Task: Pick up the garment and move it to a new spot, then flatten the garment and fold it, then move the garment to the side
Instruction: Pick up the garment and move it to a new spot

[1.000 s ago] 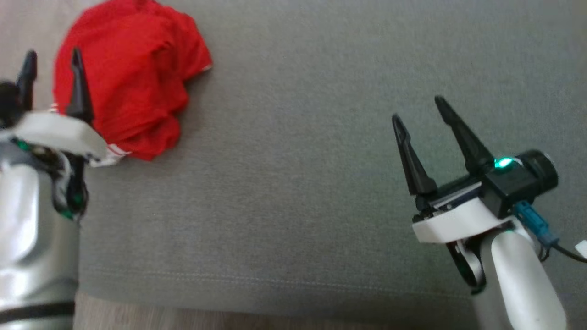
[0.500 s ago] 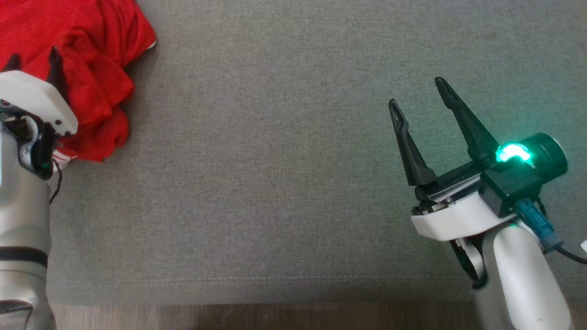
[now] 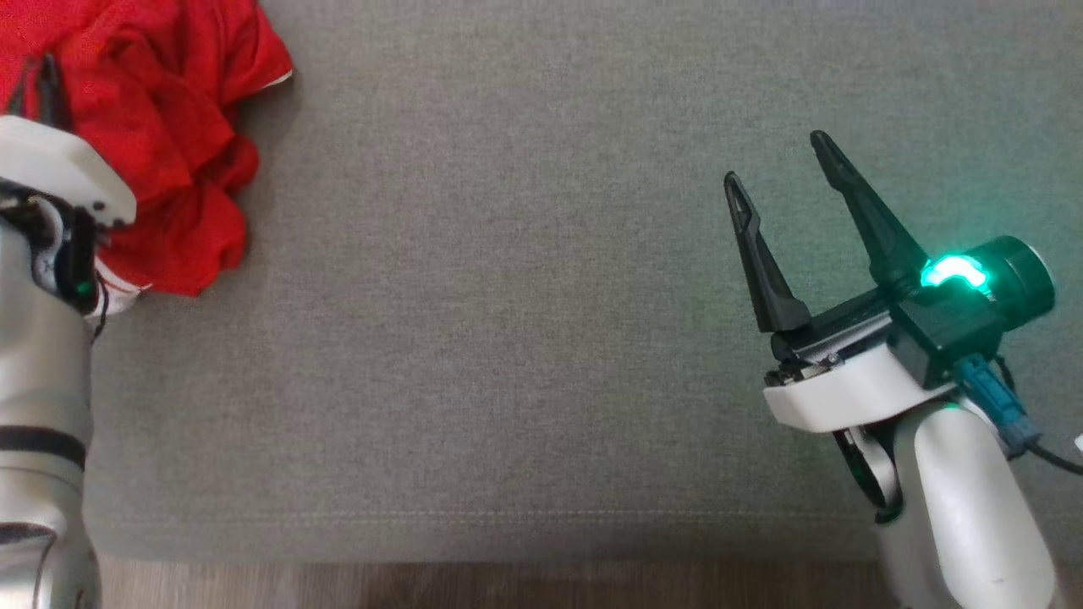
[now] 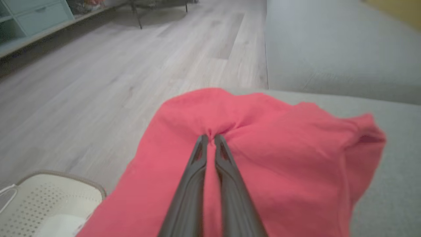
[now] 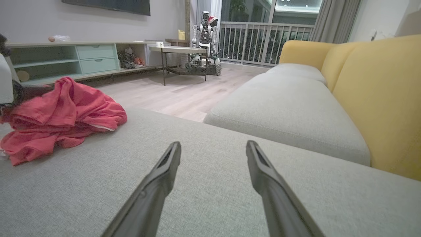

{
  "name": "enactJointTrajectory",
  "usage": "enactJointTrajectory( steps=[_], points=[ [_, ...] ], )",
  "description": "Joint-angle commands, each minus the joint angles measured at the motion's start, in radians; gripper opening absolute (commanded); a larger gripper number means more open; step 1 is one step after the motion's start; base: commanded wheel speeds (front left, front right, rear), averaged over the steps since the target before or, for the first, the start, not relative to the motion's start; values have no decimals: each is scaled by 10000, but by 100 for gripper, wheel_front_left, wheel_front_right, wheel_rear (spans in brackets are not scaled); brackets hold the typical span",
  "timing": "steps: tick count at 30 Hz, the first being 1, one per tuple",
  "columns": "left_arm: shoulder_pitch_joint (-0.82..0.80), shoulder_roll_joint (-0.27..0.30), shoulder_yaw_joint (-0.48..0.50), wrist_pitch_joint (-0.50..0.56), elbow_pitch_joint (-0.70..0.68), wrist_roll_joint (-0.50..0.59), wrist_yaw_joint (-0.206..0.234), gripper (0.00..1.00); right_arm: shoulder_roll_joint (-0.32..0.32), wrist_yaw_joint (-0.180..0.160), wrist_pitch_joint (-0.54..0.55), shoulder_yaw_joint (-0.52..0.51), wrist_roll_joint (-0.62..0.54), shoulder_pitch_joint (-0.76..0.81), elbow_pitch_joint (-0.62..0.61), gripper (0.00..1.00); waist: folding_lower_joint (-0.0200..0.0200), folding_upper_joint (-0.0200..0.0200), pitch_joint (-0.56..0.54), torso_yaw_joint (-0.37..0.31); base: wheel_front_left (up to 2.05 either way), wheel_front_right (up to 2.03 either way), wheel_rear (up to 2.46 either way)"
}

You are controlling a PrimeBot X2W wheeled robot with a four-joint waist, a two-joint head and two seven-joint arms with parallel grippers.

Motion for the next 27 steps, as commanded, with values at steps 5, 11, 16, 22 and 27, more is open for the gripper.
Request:
enactJointTrajectory(
  steps=[5, 11, 16, 22, 27],
  points=[
    [-527, 553, 357, -736, -934, -19, 217, 0, 26, -2, -217, 195, 193, 63, 6, 100, -1, 0, -840, 168, 0, 0, 0],
    [-239, 417, 457, -834, -2869, 88, 283, 0, 26, -2, -431, 179, 544, 222, 370, 100, -1, 0, -1713, 156, 0, 0, 0],
    [371, 35, 402, -838, -4886, 98, 230, 0, 26, -2, -597, 176, 810, 426, 613, 100, -1, 0, -2275, -40, 0, 0, 0],
    [1019, -614, -366, -326, -6851, -26, 73, 0, 26, -2, -740, 28, 993, 588, 724, 100, -1, 0, -2679, -554, 0, 0, 0],
    [1361, -1207, -929, 308, -8041, -216, 48, 0, 26, -2, -783, -125, 996, 596, 672, 100, -1, 0, -2640, -1019, 0, 0, 0]
  ],
)
